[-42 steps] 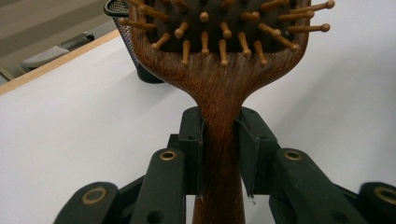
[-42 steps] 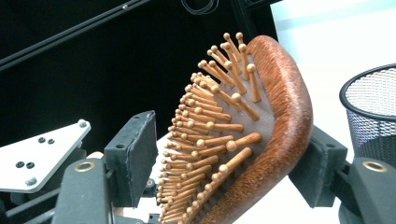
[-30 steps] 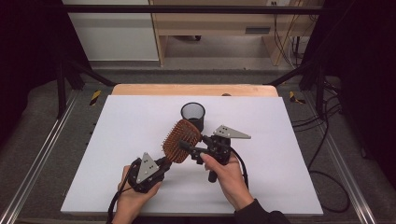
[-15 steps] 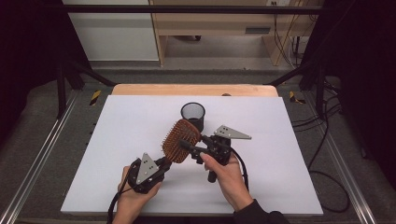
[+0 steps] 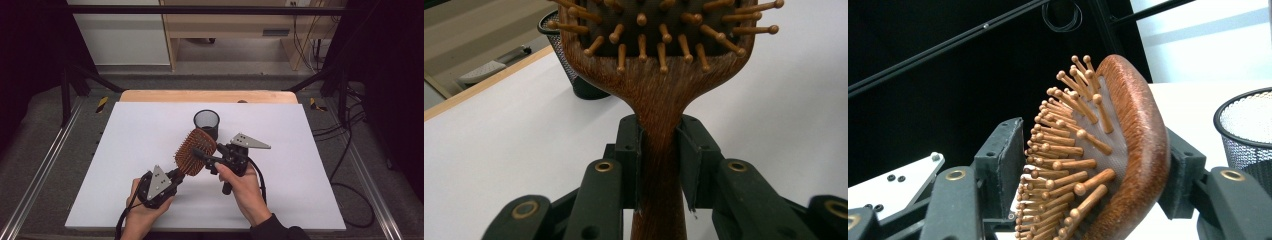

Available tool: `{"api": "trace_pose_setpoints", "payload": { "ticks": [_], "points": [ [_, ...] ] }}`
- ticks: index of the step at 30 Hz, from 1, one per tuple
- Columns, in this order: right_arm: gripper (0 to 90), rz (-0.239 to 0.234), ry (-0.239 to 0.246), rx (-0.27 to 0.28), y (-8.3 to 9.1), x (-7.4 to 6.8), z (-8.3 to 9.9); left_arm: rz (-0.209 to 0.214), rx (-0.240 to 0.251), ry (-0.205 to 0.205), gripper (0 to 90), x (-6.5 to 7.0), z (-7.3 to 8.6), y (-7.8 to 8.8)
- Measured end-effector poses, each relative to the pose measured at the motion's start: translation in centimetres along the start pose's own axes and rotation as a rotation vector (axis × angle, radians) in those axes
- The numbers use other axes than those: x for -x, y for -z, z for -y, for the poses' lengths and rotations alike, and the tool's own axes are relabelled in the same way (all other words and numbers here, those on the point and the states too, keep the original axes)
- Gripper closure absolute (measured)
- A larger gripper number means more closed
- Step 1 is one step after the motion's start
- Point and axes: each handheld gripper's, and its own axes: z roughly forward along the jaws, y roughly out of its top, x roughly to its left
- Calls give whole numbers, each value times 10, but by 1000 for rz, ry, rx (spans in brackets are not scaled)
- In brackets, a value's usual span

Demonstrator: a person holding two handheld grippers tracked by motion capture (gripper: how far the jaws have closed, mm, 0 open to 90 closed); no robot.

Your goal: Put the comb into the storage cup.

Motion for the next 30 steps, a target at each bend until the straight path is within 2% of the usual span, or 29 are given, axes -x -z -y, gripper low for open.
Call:
{"api": "trace_pose_setpoints", "payload": {
  "ticks": [5,8,12,18,22,30],
  "points": [
    [388,-2,-1,9,0,-1,0,4,6,-3,731,1,0,1],
    [387,-10,-5,5,-2,-2,3,6,6,-20,731,4,0,1],
    [407,-11,-10,12,-2,-4,2,8,12,-8,731,4,-1,1],
    [433,-26,-17,13,-2,-5,2,21,-14,11,731,4,1,-2],
    [451,-33,-6,13,-3,-8,3,21,-14,18,731,3,2,-3],
    [489,-46,-18,15,-2,-9,2,21,-8,27,731,4,2,-3]
  ]
}}
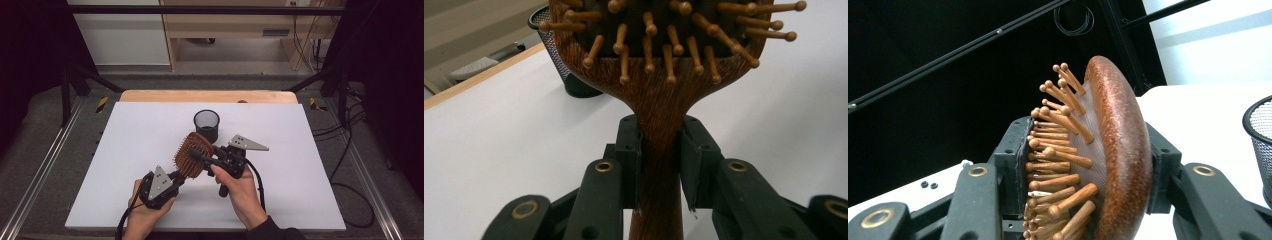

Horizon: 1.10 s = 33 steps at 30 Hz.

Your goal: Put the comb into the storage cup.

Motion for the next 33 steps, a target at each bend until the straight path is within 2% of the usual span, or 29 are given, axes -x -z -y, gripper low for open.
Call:
{"api": "trace_pose_setpoints", "payload": {
  "ticks": [10,17,27,33],
  "points": [
    [513,12,32,-1,1,-5,-2,15,15,18,730,1,0,-1],
    [518,20,25,5,2,-5,-3,25,34,38,722,1,1,-1],
    [517,64,20,32,9,2,-6,21,63,56,619,0,1,1],
    [516,92,6,53,15,9,-9,14,89,90,526,-5,2,4]
  ]
}}
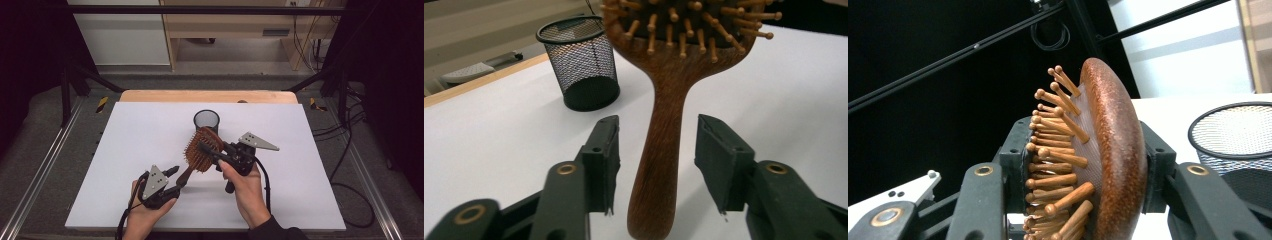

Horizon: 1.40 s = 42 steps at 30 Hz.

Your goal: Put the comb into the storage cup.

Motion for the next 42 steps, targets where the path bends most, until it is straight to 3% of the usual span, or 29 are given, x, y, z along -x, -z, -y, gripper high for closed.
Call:
{"api": "trace_pose_setpoints", "payload": {
  "ticks": [16,26,42],
  "points": [
    [513,37,-12,29,9,12,-5,-116,96,110,142,-23,2,12],
    [512,53,-19,46,15,18,-9,-151,120,154,94,-39,7,19],
    [511,75,-30,72,23,25,-15,-181,143,172,30,-50,10,24]
  ]
}}
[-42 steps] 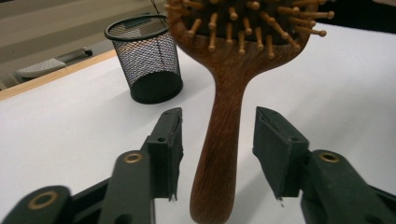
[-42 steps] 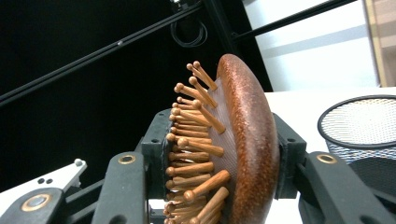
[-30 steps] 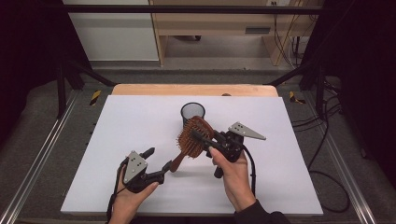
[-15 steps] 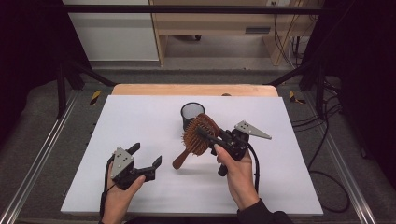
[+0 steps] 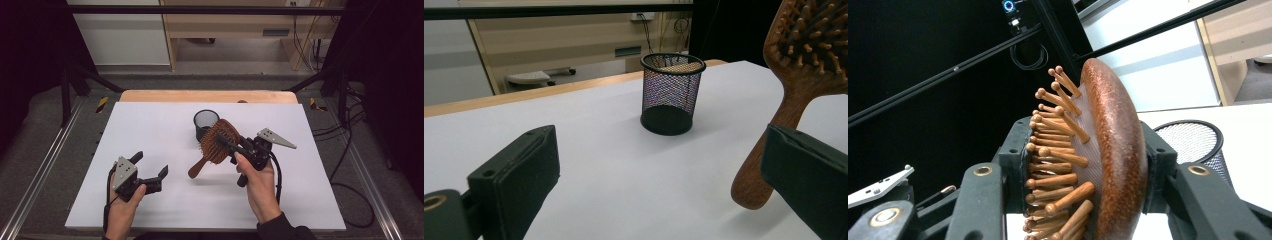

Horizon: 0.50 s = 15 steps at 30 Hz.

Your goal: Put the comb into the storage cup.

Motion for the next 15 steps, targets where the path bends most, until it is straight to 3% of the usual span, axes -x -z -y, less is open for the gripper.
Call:
{"api": "trace_pose_setpoints", "payload": {
  "ticks": [15],
  "points": [
    [511,19,-10,22,7,7,-6,-17,8,-3,27,-6,2,1]
  ]
}}
